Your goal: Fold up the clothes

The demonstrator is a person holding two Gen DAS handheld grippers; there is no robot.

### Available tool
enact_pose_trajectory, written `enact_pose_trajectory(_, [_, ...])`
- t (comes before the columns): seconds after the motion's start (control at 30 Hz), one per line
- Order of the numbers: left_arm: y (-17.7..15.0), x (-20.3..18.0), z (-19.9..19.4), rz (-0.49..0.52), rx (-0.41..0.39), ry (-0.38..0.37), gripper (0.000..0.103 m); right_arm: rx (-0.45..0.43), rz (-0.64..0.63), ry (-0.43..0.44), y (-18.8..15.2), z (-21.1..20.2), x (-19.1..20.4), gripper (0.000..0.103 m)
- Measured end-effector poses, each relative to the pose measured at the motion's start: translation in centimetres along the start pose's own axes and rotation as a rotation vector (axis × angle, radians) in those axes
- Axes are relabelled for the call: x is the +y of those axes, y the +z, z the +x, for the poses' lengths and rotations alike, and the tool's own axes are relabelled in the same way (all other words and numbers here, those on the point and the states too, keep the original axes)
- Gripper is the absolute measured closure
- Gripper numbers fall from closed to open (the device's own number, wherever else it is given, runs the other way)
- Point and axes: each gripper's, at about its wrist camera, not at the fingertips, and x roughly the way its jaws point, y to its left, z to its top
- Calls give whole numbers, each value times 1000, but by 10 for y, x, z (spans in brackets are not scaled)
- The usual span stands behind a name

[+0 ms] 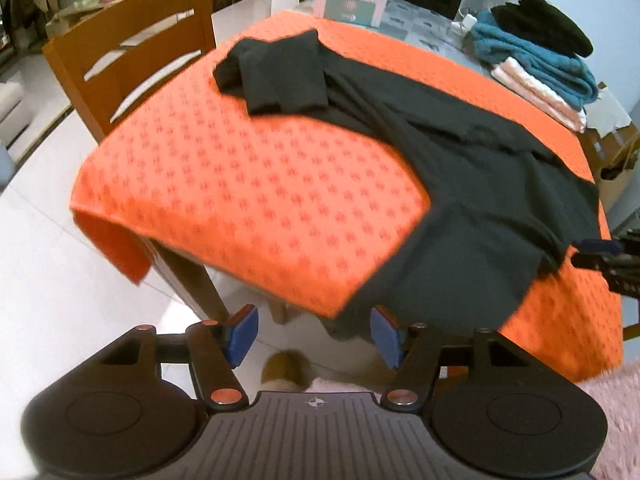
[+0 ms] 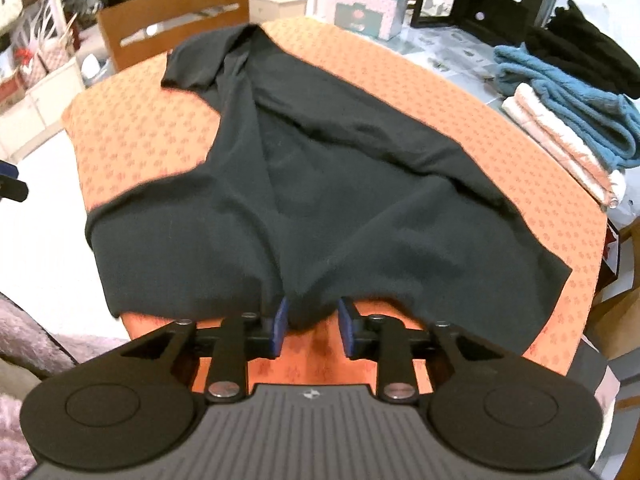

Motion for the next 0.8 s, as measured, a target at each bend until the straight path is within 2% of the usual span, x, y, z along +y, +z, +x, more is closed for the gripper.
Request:
enact_pose_trajectory(0.07, [15,6,5,4,-3,-2,37,-14,27,-5,5,-2,-1,59])
enact_pose_trajectory(0.17, [39,15,16,13,-6,-16,36,-35,83,-23,12,-5,-3,53])
enact_pose_trajectory(0.4, [98,36,48,42,6,-69,36,-49,217,-83,33,3,5,53])
enact_pose_trajectory(0.6, [139,45,72,121,9,-113,36,-60,331,-135,51,9,12,53])
enact_pose_trajectory(0.8, [167,57,102,159,12,-155,36,-39,364,-160,73,25,37,53])
